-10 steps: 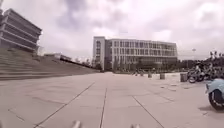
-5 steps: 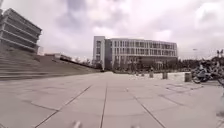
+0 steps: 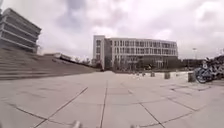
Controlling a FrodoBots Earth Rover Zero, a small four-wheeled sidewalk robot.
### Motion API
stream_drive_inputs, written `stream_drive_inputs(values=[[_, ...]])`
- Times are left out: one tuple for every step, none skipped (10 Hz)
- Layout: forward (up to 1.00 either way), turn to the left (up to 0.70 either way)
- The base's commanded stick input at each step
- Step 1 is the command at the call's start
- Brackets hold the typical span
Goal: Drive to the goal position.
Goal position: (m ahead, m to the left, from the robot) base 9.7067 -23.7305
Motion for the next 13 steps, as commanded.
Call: stream_drive_inputs(values=[[0.70, 0.00], [0.70, -0.01], [0.70, -0.01], [0.70, 0.00], [0.70, 0.00], [0.70, 0.00], [0.70, 0.00], [0.70, 0.00], [0.70, -0.01], [0.70, -0.03], [0.70, -0.03], [0.70, -0.03], [0.70, -0.03]])
